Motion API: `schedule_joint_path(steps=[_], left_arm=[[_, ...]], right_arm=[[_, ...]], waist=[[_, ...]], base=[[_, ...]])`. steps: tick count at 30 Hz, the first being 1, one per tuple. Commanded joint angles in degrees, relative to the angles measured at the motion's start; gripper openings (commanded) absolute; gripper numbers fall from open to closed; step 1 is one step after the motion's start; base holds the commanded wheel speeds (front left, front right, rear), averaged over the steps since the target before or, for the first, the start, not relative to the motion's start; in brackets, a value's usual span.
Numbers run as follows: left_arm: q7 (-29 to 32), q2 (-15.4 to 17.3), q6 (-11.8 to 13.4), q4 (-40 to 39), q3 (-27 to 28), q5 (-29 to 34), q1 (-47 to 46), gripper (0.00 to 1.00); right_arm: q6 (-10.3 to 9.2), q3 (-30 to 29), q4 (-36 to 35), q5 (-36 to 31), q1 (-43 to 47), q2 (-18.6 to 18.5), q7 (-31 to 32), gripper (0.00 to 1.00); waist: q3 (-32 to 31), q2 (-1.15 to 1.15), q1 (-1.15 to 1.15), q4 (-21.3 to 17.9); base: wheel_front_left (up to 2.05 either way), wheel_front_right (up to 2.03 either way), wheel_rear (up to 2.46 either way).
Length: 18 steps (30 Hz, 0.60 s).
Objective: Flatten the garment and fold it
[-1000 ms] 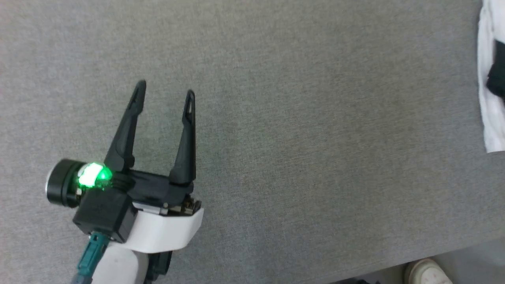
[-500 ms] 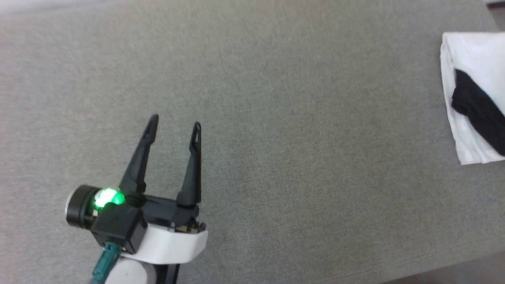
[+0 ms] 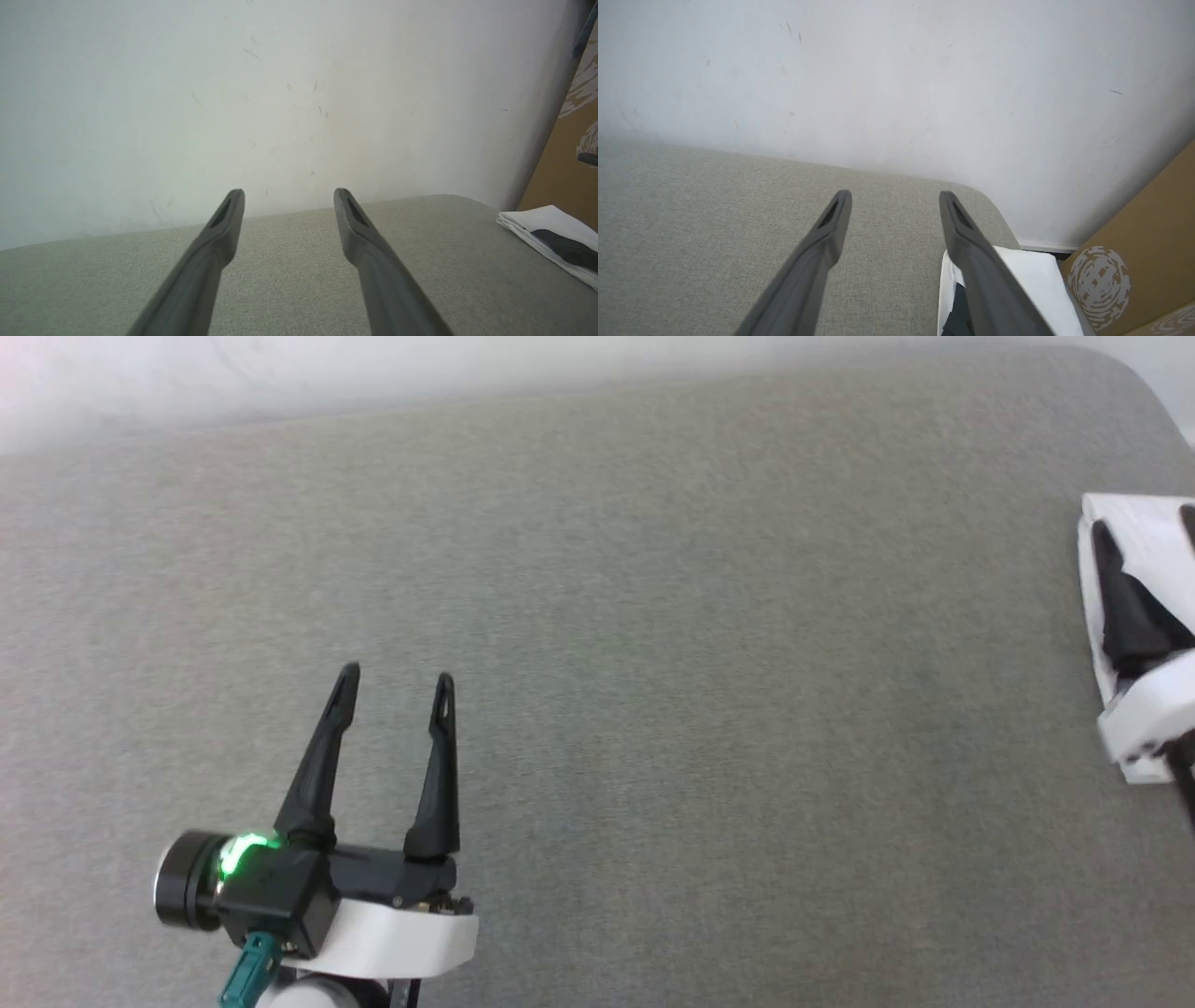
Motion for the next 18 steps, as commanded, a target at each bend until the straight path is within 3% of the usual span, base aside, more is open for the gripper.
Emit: schedule_joint_path(steps=[1,9,18], left_arm=[[0.1,0.0,0.6,0.4,0.2,-0.5,1.4,1.0],[0.5,0.2,1.5,1.6,0.7,-1.3,4.0,1.0],[-0.7,-0.3,2.0,4.3,0.9,-2.6,6.9,1.0]], right_arm=[[-0.12,-0.8,-2.9,-1.1,2.5,2.0,-0.4,1.0],[-0.12,-3.3,-13.4,-6.0,11.6,10.3,-0.8,1.0],[-0.12,-6.5,-16.9,-11.8,20.2,17.6,-6.8,1.0]], waist=[[-2.0,0.0,0.01,2.2],[-4.3,0.0,0.01,5.7],[-6.5,0.0,0.01,8.8]], base=[[0.0,0.0,0.0],[0.0,0.0,0.0],[0.0,0.0,0.0]])
